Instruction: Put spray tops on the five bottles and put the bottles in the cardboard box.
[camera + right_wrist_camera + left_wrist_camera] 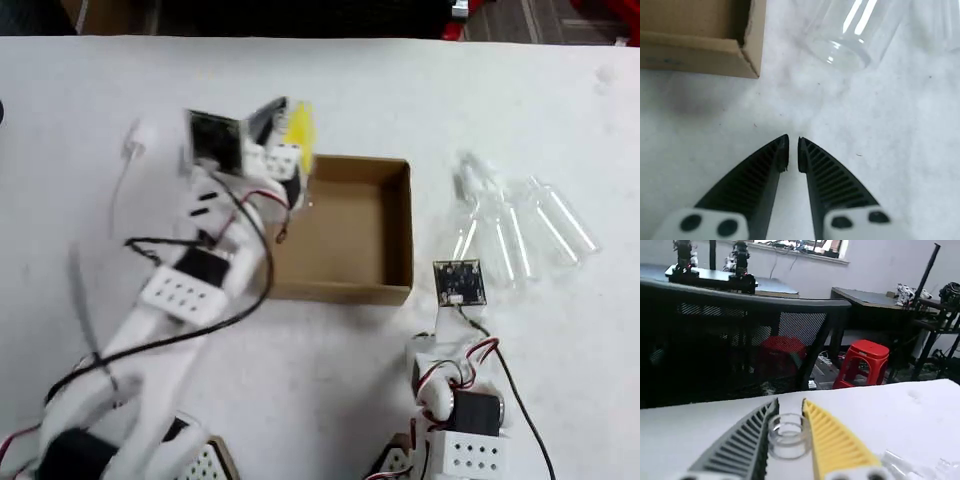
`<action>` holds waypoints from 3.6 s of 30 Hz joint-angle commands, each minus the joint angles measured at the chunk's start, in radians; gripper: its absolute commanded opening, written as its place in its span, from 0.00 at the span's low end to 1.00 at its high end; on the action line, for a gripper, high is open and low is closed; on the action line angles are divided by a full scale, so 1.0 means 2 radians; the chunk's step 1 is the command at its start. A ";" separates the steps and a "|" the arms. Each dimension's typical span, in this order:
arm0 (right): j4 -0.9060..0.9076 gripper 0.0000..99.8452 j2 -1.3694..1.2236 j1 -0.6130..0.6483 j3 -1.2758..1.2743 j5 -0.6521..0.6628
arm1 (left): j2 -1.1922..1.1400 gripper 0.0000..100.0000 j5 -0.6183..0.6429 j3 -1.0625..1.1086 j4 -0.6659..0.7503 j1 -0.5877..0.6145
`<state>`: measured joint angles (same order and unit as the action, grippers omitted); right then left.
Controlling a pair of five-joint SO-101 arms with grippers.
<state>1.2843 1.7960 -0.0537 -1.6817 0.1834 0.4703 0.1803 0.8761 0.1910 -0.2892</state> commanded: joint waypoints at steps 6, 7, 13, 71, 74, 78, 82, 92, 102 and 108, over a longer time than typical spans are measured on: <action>-0.008 0.02 0.002 -0.007 -0.005 -0.001 | -0.241 0.02 -0.075 -0.006 0.298 -0.019; -0.008 0.02 0.002 -0.007 -0.005 -0.001 | -0.264 0.02 -0.081 -0.005 0.316 -0.020; -0.008 0.02 0.002 -0.007 -0.005 -0.001 | -0.355 0.02 -0.090 -0.022 0.398 -0.011; -0.008 0.02 0.002 -0.007 -0.005 0.000 | 0.102 0.15 -0.018 0.041 -0.023 0.075; -0.008 0.02 0.002 -0.007 -0.005 0.000 | 0.193 0.15 -0.003 0.009 -0.175 0.083; -0.008 0.02 0.002 -0.007 -0.005 0.000 | 0.263 0.15 -0.005 -0.035 -0.333 0.083; -0.008 0.02 0.002 -0.007 -0.005 0.000 | 0.281 0.15 -0.005 -0.092 -0.478 0.083; -0.008 0.02 0.002 -0.007 -0.005 0.000 | 0.272 0.15 -0.006 -0.233 -0.742 0.096; -0.008 0.02 0.002 -0.007 -0.005 0.000 | 0.006 0.15 -0.104 -0.303 -0.790 0.160; -0.008 0.02 0.002 -0.007 -0.005 0.000 | -0.193 0.15 -0.109 -0.427 -0.826 0.161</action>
<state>1.2843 1.7960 -0.0537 -1.6817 0.1834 0.3138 -0.0253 0.1964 -1.4400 0.0161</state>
